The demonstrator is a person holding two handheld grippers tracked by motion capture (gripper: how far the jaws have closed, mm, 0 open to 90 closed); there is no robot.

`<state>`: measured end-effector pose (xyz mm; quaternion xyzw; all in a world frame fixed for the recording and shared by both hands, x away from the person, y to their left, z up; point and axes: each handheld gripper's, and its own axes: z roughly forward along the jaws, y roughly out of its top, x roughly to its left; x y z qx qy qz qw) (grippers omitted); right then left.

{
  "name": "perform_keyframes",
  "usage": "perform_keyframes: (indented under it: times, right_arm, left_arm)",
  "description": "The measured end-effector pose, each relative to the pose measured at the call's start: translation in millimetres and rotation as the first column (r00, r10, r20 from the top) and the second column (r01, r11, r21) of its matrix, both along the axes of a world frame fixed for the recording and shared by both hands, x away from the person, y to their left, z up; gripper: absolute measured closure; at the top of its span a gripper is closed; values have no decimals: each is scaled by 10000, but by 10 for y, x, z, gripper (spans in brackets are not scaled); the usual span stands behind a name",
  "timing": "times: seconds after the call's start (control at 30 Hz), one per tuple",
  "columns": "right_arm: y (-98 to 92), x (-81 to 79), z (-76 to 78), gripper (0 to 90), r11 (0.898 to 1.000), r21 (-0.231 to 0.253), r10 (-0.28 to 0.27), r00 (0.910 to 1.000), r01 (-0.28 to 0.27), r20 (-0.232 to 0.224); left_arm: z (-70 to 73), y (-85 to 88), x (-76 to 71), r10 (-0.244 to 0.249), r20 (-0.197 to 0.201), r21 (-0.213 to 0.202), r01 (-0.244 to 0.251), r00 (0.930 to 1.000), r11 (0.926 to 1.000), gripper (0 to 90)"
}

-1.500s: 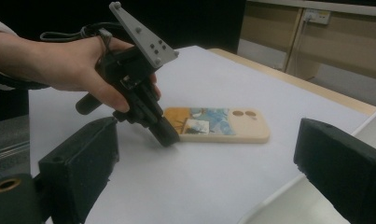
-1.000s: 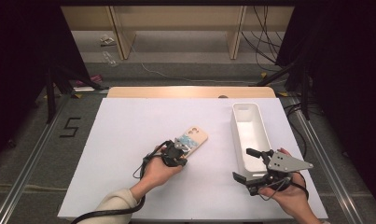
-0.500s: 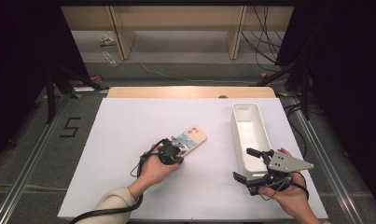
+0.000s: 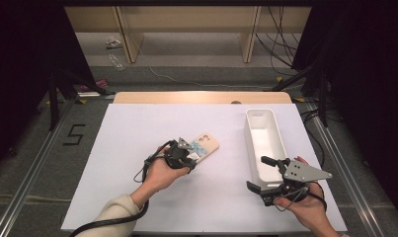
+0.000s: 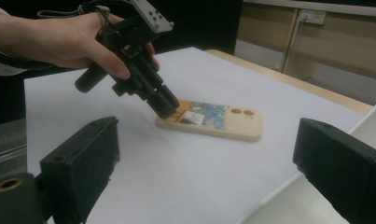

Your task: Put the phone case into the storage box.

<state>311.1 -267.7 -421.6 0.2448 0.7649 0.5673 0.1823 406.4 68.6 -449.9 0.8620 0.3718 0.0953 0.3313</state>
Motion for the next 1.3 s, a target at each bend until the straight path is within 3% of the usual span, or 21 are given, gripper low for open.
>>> perform_keyframes:
  times: [0.13,0.2,0.23,0.33,0.43,0.47,0.6,0.97,1.3]
  right_arm:
    - [-3,3,0,80,10000,1,-14,10000,14,0]
    - [-2,6,-2,80,10000,25,-45,10000,45,-40]
    - [-2,6,-2,80,10000,25,-45,10000,45,-40]
    - [-3,8,-2,80,10000,44,-57,10000,57,-47]
    - [-3,9,-2,80,10000,53,-57,10000,58,-52]
    - [-2,11,-5,80,10000,53,-54,10000,54,-53]
    - [-3,14,-5,80,10000,64,-72,10000,72,-45]
    - [-13,17,-3,80,9999,55,-100,9999,100,-31]
    - [-5,21,-8,80,9999,73,-101,9999,101,-45]
  left_arm:
    - [62,31,62,181,110,-16,-181,9998,9998,497]
    - [87,38,106,213,2,220,-213,9998,9995,348]
    - [95,36,126,285,-8,449,-284,9996,9986,348]
    - [105,33,208,380,-54,839,-374,9993,9958,157]
    - [95,24,241,329,-130,964,-315,9994,9948,127]
    - [86,22,259,252,-229,1108,-225,9994,9936,43]
    - [37,14,322,364,-461,1503,-291,9983,9882,0]
    - [-43,-1,399,225,-896,2033,-39,9957,9791,0]
    - [-81,9,465,-103,-1238,2064,359,9923,9778,0]
